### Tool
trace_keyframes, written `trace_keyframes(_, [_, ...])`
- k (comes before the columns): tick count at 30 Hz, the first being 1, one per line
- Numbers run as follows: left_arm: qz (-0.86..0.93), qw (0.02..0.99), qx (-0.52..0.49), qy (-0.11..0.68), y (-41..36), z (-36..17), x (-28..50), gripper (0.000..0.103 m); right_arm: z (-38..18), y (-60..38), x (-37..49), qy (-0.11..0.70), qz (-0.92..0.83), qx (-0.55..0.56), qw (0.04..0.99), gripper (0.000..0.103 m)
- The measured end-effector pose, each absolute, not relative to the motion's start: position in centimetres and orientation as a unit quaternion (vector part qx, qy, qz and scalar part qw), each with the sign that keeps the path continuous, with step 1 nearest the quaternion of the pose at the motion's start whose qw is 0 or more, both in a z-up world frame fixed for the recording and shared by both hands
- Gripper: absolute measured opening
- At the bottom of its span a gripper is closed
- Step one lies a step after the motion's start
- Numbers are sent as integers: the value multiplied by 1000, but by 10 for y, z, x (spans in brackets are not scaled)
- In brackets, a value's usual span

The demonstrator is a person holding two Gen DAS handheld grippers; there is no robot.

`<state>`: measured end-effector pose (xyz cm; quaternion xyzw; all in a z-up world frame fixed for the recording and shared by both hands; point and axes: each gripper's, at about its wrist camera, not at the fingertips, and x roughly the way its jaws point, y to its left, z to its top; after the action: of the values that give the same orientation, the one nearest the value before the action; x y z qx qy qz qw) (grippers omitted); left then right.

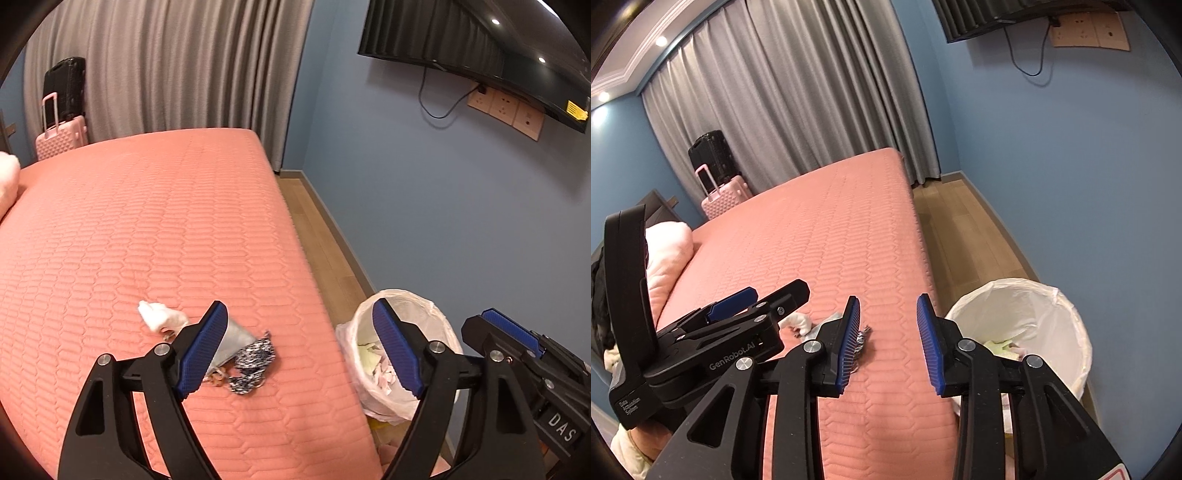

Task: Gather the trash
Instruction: 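Move both open tools back over the remaining items on the bed, then grasp the white glove with the left tool while the right grasps grey pouch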

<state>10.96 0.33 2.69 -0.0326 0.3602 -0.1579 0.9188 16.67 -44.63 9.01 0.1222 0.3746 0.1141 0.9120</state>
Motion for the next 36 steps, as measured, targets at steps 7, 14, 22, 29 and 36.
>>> trace_keyframes(7, [-128, 919, -44, 371, 38, 13, 117, 78, 76, -407, 171, 392, 139, 109, 903, 36])
trace_keyframes(14, [-77, 913, -79, 394, 88, -13, 133, 84, 49, -372, 189, 421, 159, 93, 889, 39])
trace_keyframes(22, [-32, 897, -111, 427, 133, -50, 161, 84, 6, -335, 216, 456, 171, 83, 870, 39])
trace_keyframes(29, [-18, 883, -120, 453, 145, -78, 186, 84, -32, -318, 248, 490, 165, 89, 852, 39])
trace_keyframes(36, [-23, 866, -148, 477, 142, -101, 218, 84, -58, -296, 269, 511, 174, 83, 838, 39])
